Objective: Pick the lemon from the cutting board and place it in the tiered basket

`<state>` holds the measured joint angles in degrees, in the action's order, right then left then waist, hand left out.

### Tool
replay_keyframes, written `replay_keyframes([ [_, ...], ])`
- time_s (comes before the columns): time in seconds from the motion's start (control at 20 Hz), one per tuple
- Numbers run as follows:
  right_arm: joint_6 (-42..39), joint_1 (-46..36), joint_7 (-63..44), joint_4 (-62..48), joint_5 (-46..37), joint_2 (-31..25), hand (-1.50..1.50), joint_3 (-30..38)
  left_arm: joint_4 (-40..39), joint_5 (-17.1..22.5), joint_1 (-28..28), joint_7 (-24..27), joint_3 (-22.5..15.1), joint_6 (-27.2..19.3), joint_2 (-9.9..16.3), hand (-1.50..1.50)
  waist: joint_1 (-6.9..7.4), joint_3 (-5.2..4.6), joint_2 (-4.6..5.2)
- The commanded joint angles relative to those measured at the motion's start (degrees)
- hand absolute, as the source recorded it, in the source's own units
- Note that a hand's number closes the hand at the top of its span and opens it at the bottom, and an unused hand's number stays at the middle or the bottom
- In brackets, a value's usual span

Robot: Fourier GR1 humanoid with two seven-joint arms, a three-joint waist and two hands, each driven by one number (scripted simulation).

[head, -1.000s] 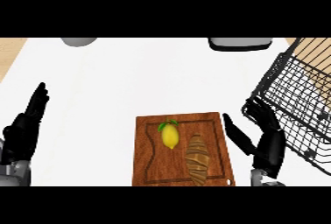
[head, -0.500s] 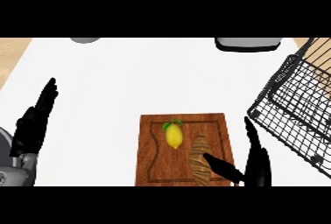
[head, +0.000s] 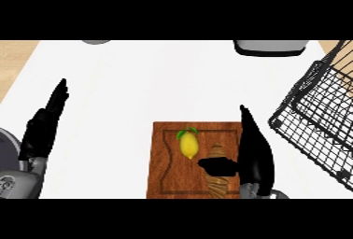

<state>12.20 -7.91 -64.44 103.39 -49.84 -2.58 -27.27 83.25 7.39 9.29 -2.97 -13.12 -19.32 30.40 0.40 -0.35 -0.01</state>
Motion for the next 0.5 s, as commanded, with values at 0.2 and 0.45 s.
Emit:
replay_keyframes([
  [0.2,-7.4,-14.2,-20.5,-7.5,5.0,2.5,-1.5,1.2,-0.5,-2.5,2.2,-1.1,-1.9,-1.1,-2.9,0.0,0.54,0.27,0.19],
  [0.45,-7.5,-16.7,-20.7,-14.2,7.5,2.5,-1.5,2.7,-0.1,-1.7,1.3,-1.1,0.0,0.1,-1.5,0.0,0.94,0.24,0.08],
])
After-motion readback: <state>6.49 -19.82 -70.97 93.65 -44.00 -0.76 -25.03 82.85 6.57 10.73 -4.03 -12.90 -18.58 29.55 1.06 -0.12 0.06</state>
